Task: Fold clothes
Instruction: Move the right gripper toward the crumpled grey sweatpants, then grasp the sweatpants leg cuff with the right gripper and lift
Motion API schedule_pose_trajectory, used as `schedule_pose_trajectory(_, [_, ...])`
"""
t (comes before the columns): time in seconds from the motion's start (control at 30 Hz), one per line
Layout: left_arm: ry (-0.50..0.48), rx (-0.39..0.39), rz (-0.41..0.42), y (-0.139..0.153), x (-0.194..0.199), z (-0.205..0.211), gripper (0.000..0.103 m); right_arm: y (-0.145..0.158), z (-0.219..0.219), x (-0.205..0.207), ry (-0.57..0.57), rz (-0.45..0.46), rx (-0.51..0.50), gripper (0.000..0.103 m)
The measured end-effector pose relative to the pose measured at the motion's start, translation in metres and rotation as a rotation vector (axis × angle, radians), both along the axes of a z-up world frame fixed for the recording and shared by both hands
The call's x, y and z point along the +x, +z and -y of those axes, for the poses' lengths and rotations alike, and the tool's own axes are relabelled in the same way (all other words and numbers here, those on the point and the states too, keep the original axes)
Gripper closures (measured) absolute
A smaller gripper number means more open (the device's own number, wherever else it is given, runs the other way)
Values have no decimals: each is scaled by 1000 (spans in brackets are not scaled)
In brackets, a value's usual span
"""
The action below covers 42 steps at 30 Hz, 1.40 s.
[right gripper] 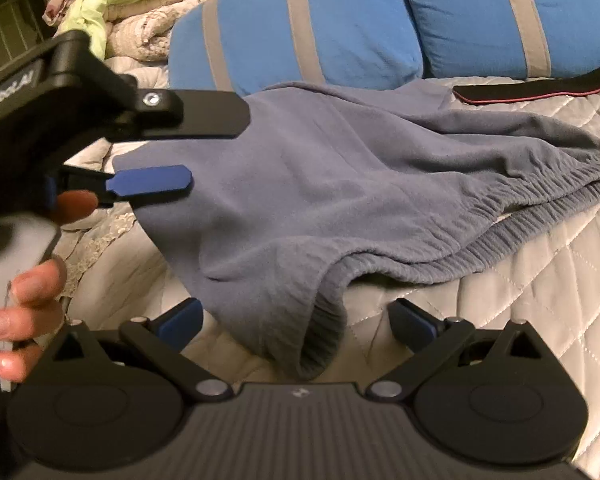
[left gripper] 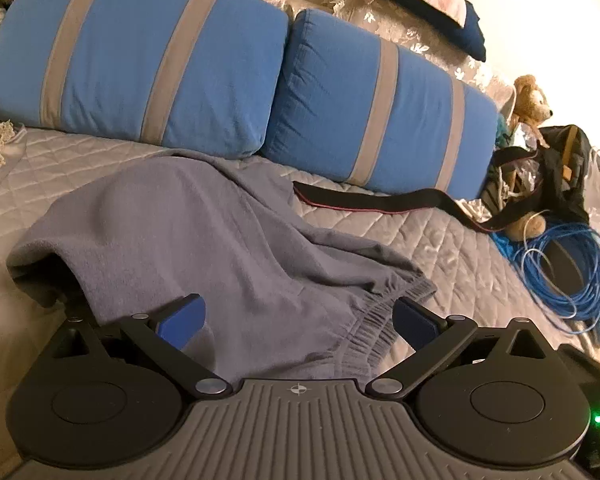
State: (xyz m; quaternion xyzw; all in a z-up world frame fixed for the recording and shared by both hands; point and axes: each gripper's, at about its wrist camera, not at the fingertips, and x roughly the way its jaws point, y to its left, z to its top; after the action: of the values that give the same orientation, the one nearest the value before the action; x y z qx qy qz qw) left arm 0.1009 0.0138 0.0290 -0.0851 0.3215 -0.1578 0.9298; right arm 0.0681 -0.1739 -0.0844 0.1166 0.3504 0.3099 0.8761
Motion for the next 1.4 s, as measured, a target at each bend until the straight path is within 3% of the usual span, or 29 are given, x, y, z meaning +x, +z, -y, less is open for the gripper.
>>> schedule_pose_trajectory(0.27, [-1,54,16,1,-2,6,1,-5,-2,-5,28,61,-39,0])
schedule_pose_trajectory(0.37, [-2,57,11,0,-2,7,1,-5,2,-2,33,50,11,4])
schedule_pose_trajectory(0.47, [-7,54,13,1,-1,8,1,-4,8,-1,37,29,80,30])
schedule_pose_trajectory(0.53, [-9,56,19,2,-1,9,1,-5,10,0,39,8,100,56])
schedule_pose_trajectory(0.57, [-11,56,21,2,-1,9,1,-6,10,1,40,-3,110,64])
schedule_pose_trajectory(0.6, [-15,58,23,2,-1,10,1,-6,11,1,41,-13,112,82])
schedule_pose_trajectory(0.63, [-19,60,23,2,0,11,1,-6,11,1,40,-19,112,88])
schedule_pose_trajectory(0.93, [-40,56,20,3,5,15,1,-3,16,0,28,-78,102,93])
schedule_pose_trajectory(1.13, [-43,65,24,4,9,22,1,8,29,-8,-17,-26,49,93])
schedule_pose_trajectory(1.4, [-61,80,22,9,15,39,1,11,66,-15,-111,-28,6,94])
